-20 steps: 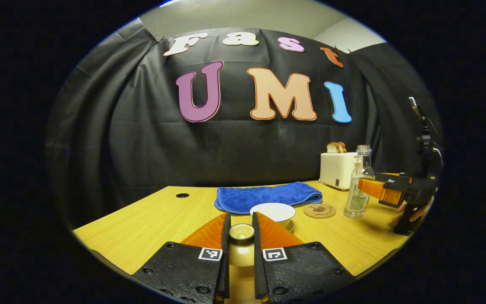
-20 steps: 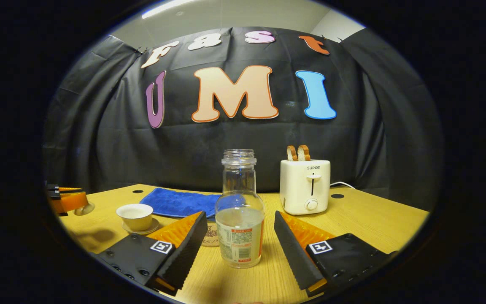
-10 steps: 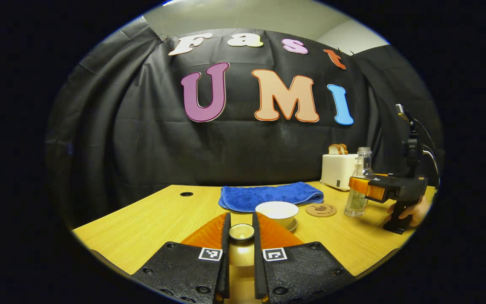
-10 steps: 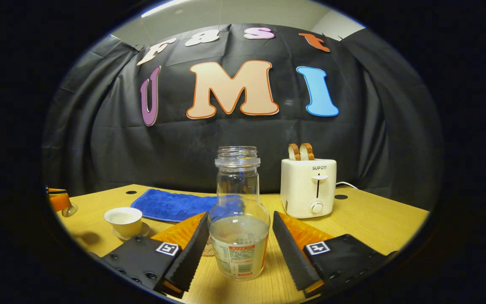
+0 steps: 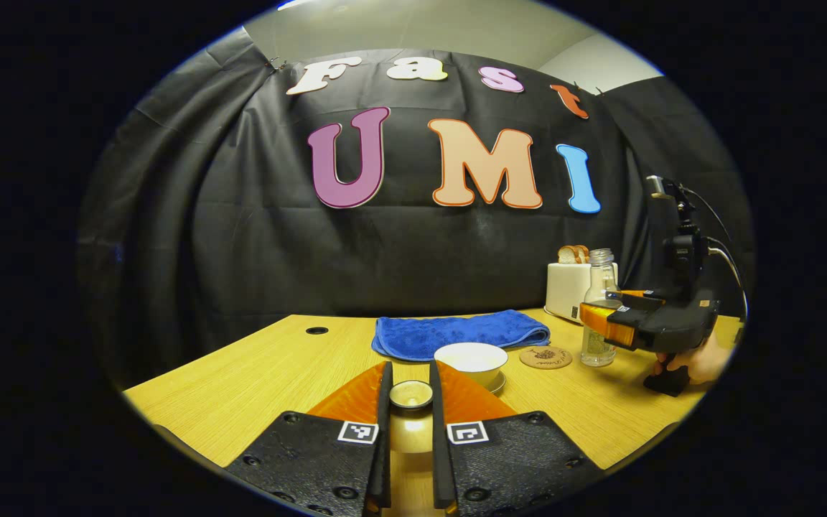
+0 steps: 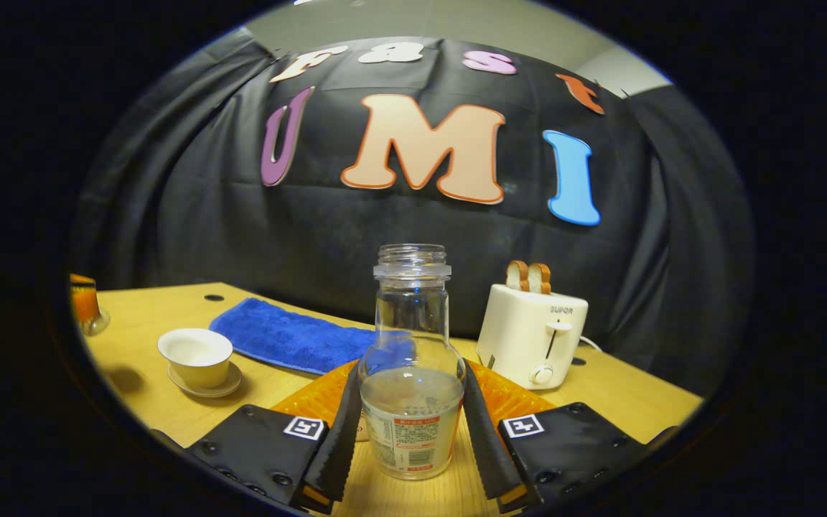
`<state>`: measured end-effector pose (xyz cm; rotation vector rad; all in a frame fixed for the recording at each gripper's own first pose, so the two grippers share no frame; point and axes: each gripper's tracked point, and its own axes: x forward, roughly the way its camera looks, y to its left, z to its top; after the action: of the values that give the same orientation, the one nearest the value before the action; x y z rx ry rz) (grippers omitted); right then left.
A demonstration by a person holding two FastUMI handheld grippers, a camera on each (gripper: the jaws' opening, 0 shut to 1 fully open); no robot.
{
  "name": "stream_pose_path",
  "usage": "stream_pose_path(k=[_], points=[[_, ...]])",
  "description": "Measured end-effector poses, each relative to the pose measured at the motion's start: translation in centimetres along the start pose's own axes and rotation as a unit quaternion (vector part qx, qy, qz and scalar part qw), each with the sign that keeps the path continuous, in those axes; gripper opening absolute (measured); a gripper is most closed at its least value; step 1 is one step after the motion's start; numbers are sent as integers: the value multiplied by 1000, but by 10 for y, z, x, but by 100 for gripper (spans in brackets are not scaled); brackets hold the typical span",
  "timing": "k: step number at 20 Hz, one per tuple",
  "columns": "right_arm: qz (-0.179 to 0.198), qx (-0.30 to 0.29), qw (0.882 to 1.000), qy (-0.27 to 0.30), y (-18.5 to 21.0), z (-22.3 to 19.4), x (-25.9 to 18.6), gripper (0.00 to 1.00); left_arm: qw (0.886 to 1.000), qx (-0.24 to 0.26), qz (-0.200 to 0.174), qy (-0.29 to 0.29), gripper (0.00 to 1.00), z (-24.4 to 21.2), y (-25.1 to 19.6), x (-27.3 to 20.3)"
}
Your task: Open the teacup lid with one hand, grasp the water bottle and pour water into the teacup with the other hand; after pouring, place the water bottle on the coaster and then close the teacup lid.
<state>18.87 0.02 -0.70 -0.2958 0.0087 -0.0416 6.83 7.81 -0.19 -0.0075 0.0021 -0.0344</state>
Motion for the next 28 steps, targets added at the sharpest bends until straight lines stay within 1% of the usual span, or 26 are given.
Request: stream_pose_path(k=[2, 3, 5, 6, 8, 10, 12, 14, 17, 19, 21, 24, 26, 28], points=[[6, -67, 998, -8, 18, 7, 2, 75, 1000, 0, -1, 0, 20, -1, 0, 0], [12, -103, 995, -8, 26, 8, 4, 74, 1000, 0, -1, 0, 20, 0, 0, -1], [25, -180, 983, -3, 42, 6, 7, 74, 1000, 0, -1, 0, 20, 1, 1, -2], [32, -220, 975, -2, 51, 5, 9, 74, 1000, -1, 0, 0, 20, 0, 1, -2], [49, -298, 953, -6, 69, 0, 9, 75, 1000, -1, 1, -1, 20, 0, 3, -3], [68, -369, 927, -16, 90, -5, 3, 74, 1000, -1, 1, 0, 20, -2, 9, -9], [80, -423, 902, -24, 103, -12, -4, 74, 1000, -1, 5, 1, 20, -3, 15, -10], [90, -459, 884, -27, 112, -15, -4, 74, 1000, -1, 9, 1, 20, -1, 18, -10], [91, -479, 872, -33, 118, -12, -2, 75, 1000, -1, 12, 2, 20, -1, 24, -10], [91, -500, 861, -30, 121, -11, -1, 75, 1000, -1, 13, 2, 20, 0, 26, -11], [94, -514, 852, -29, 119, -16, 0, 74, 1000, -1, 14, 2, 20, 0, 28, -11], [94, -527, 844, -29, 119, -14, 2, 73, 1000, -1, 17, 3, 20, 0, 32, -13], [90, -543, 835, -28, 116, -13, 2, 75, 1000, 0, 19, 2, 20, 0, 35, -13], [88, -561, 822, -35, 118, -11, 2, 75, 1000, -1, 20, 3, 20, 0, 36, -14]])
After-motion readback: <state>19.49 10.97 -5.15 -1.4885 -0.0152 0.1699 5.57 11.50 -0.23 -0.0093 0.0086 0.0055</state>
